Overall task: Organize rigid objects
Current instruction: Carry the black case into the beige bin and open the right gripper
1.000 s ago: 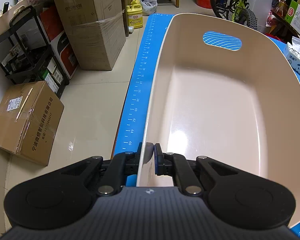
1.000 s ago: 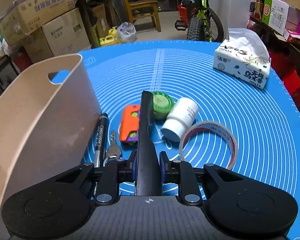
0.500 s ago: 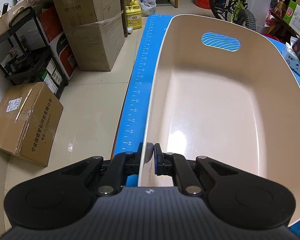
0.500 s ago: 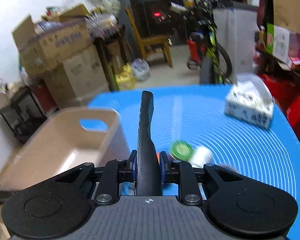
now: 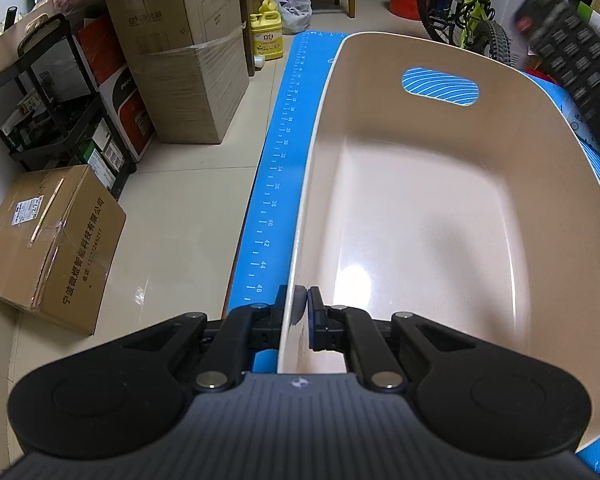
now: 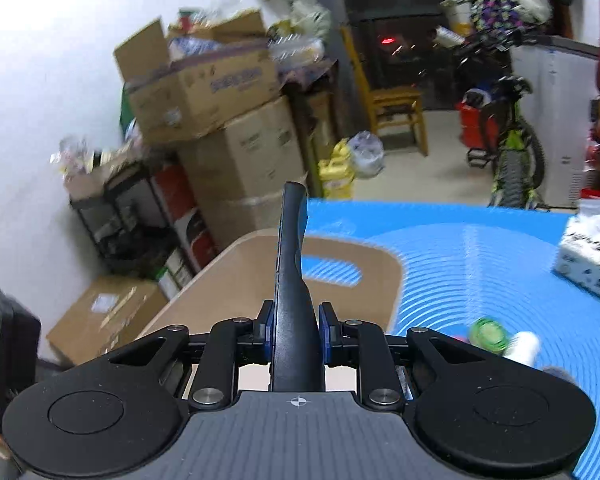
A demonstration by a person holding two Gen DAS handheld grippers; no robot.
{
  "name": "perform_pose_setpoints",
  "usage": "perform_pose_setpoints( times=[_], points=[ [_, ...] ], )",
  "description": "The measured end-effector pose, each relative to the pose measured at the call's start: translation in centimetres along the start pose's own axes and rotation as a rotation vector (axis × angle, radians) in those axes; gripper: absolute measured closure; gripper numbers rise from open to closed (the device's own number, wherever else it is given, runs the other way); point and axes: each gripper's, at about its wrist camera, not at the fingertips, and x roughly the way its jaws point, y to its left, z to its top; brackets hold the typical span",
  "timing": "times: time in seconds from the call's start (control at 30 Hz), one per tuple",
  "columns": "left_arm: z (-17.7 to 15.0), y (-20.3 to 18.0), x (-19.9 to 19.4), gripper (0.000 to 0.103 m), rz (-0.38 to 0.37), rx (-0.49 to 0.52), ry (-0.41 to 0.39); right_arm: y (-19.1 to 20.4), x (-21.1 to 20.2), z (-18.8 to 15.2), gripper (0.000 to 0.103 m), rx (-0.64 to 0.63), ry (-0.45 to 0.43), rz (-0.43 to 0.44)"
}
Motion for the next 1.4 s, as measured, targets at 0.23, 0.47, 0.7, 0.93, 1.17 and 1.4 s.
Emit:
perform_pose_setpoints(
  times=[0.23,0.47,0.7,0.93,1.17,1.4],
  points=[
    [0.0,0.0,0.0,0.094,-0.001,0.001,-0.001,2.7,4.2,-2.4,0.071,-0.077,0.148,-0.004],
    [0.0,-0.1,-0.1,0.094,-0.003,0.001,-0.004,4.4,6.2,-4.6,0.071,-0.174,0.283,-0.031],
    [0.1,-0.4,0.1,0.095,-0.004,0.003,-0.006,4.6,6.9,-4.6,0.070,-0.185,0.311,-0.016],
    [0.1,-0.2,0.0,0.095,-0.009,0.003,-0.006,2.9,4.0,-2.8,0.050,-0.111,0.195,0.019],
    [0.1,-0.1,0.0,0.094,-0.012,-0.001,-0.008,0.6,-0.2,-1.2,0.038,-0.045,0.074,0.002],
    [0.1,0.1,0.1,0.094,-0.015,-0.008,-0.007,-2.9,-3.0,-2.1,0.031,-0.003,0.047,-0.091]
  ],
)
